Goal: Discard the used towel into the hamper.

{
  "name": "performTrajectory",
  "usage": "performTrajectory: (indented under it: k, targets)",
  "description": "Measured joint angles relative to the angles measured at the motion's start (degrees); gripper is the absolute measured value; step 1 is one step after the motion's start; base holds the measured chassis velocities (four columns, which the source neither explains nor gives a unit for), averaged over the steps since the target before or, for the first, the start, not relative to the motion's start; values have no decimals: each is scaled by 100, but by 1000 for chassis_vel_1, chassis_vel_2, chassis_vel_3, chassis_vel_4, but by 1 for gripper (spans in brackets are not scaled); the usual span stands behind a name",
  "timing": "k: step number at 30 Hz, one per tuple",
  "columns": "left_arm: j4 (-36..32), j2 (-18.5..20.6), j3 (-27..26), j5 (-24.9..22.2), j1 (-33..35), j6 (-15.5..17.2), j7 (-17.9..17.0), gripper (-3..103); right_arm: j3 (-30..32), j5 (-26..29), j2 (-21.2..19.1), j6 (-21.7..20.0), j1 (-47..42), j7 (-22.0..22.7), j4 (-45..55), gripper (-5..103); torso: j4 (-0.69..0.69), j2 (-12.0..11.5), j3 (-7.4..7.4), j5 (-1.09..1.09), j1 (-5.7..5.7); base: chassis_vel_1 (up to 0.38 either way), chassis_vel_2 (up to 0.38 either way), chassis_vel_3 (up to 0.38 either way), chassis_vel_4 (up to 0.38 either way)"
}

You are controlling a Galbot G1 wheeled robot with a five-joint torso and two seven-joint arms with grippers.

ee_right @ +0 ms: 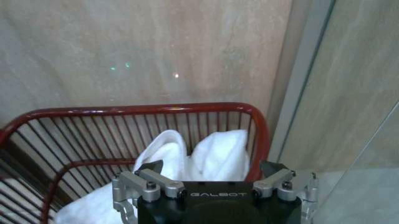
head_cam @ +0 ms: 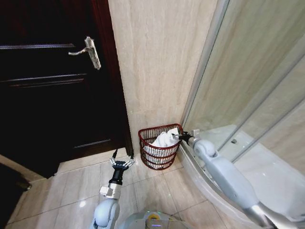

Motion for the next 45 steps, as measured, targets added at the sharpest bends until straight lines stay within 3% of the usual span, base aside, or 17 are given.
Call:
performTrajectory:
  k: [8,9,10,14,15,16,18,21,23,26,33,37,42,45]
  targets:
    - [-182,-110,-4,171,129,131,-26,100,350,-131,48,20,104,-549,-100,100,1,1,0,0,0,0,0,0,0]
    - [-219,-132,-2,181,154,143,-37,100,466,-158,48,314,-46,-609,60,100,0,1,0,-1,0,0,0,0,0]
    - [-219,-132,-2,181,154,143,-37,100,466,-158,48,314,-46,-609,60,100,0,1,0,-1,0,0,0,0,0]
    - [-267,-189,0,189,216,131,-147,100,739,-650,75,2057,-800,-349,587,100,0,2,1,2,0,0,0,0,0]
    - [-267,-189,0,189,216,131,-147,100,739,-650,75,2057,-800,-349,587,100,0,2,1,2,0,0,0,0,0]
    - [-267,-189,1,193,220,109,-233,100,898,-830,112,2571,-1152,-220,866,100,-1,2,0,2,0,0,0,0,0]
    - [-267,-162,0,193,214,102,-396,100,1085,-1089,220,3099,-1548,-8,1182,100,-1,2,0,-1,0,0,0,0,0]
    - [-274,-67,-50,141,194,132,-542,100,1415,-1375,422,3472,-2162,302,1799,100,1,2,1,-2,0,0,0,0,0]
    - [-286,-6,-83,115,190,169,-556,100,1589,-1479,511,3522,-2489,374,2090,100,1,3,0,-3,0,0,0,0,0]
    - [-324,84,-132,10,197,259,-552,100,2039,-2168,768,3804,-3611,394,2718,100,-1,4,0,-2,0,0,0,0,0]
    - [-379,86,-112,2,213,429,-489,100,2261,-2935,1278,4161,-4872,470,3396,100,0,3,1,-2,-1,0,0,0,0]
    - [-561,91,-57,5,181,720,-508,100,2229,-3990,1930,4641,-5926,468,3802,100,-1,4,1,-1,0,0,0,0,0]
    - [-615,246,-127,3,162,865,-317,100,2235,-4644,2465,4972,-6299,455,3933,100,0,4,1,-1,0,0,0,0,0]
    - [-672,334,-187,-73,153,1027,-115,100,2238,-4754,2657,5031,-6368,455,4037,100,1,4,1,-2,0,0,0,0,0]
